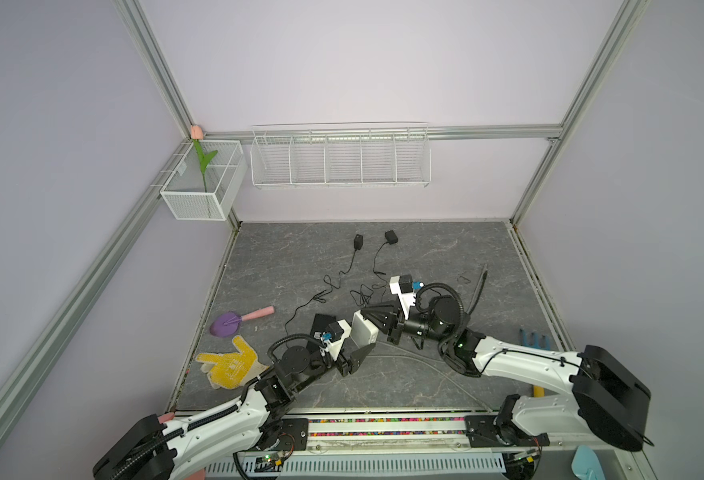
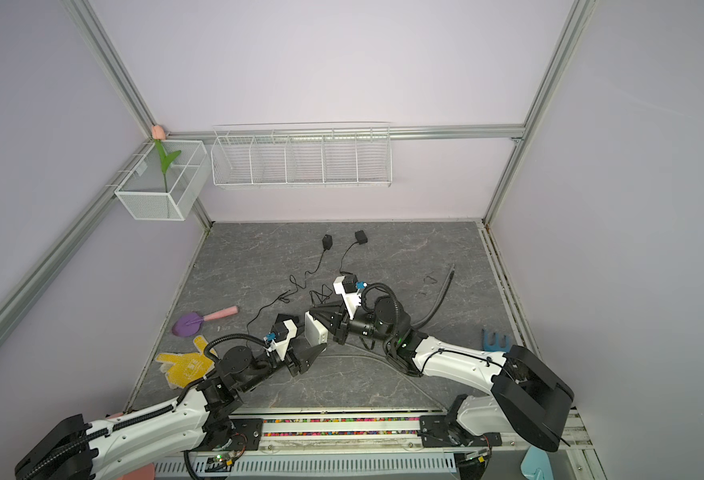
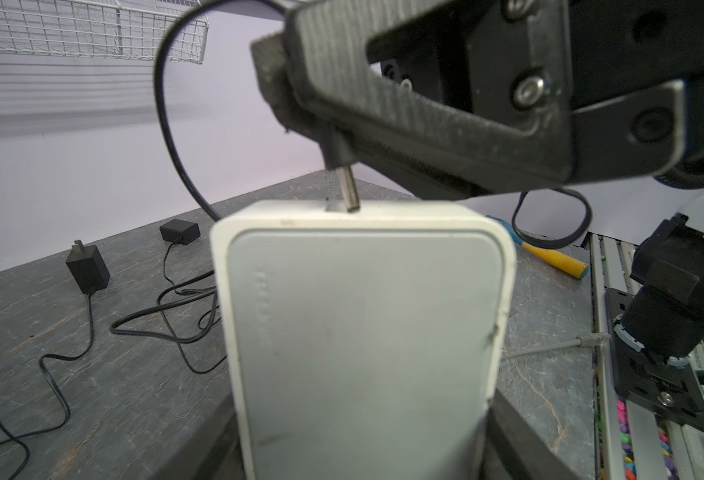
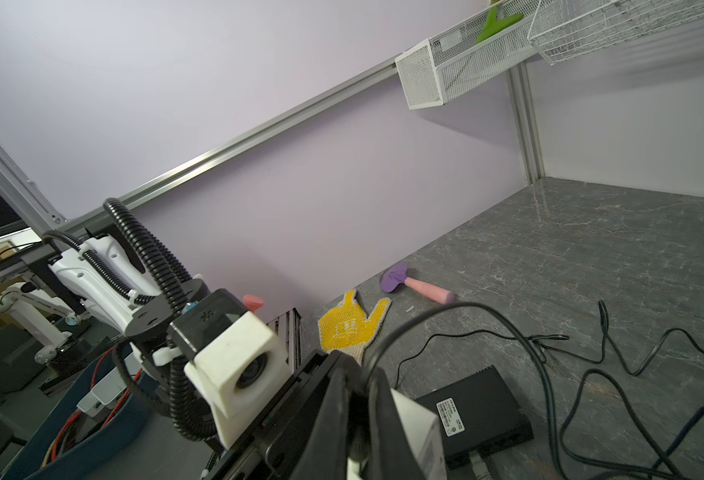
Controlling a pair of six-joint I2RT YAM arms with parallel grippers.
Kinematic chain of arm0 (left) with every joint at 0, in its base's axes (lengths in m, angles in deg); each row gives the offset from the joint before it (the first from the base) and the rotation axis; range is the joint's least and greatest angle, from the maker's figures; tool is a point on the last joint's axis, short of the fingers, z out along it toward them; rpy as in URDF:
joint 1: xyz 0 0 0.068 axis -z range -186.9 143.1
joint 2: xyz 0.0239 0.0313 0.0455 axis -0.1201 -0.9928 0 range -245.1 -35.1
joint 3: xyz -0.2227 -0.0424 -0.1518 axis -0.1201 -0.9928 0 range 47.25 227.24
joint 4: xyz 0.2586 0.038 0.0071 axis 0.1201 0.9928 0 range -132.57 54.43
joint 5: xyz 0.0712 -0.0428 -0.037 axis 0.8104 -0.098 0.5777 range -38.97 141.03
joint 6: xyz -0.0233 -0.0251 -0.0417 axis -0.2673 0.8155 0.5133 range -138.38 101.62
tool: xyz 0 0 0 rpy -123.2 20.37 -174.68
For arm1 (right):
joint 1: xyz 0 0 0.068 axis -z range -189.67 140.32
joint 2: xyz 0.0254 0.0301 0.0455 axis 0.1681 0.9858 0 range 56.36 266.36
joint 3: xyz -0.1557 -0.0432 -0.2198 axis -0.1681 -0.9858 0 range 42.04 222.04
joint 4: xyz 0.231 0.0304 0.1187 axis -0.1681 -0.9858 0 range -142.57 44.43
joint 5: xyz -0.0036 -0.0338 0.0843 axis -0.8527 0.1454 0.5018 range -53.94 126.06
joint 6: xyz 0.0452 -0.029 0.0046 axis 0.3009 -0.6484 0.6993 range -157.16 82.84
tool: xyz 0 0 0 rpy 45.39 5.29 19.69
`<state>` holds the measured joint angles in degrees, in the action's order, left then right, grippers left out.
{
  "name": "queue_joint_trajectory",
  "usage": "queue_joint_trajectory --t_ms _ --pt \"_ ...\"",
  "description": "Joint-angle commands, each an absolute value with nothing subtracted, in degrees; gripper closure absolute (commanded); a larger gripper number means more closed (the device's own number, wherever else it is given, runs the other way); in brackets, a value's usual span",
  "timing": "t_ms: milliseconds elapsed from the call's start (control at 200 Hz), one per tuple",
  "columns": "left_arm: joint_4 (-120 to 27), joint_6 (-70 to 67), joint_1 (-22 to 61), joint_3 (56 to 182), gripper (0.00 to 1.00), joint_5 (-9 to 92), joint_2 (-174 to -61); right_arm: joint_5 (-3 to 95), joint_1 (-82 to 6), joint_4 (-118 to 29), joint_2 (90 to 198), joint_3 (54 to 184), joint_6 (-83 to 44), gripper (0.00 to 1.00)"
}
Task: Insert the plug into the switch port
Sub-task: 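Align the black plug tip above the white box's top port with the right gripper, then push the black plug down into the white box port with the right gripper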
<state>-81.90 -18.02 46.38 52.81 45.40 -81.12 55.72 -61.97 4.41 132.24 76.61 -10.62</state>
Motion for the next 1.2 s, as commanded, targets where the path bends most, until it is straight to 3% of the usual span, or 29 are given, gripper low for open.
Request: queue_joint_trajectory --t_ms 0,1195 --pt "-85.02 -18.27 46.74 53.92 1.0 45.49 -80.01 54.46 -62.38 3.15 132.02 76.57 -12.07 0.93" --pt "-82.44 -12.4 47.02 56.73 1.0 51.22 -72.19 49.6 -68.3 -8.23 133.06 73.37 -17.29 0.93"
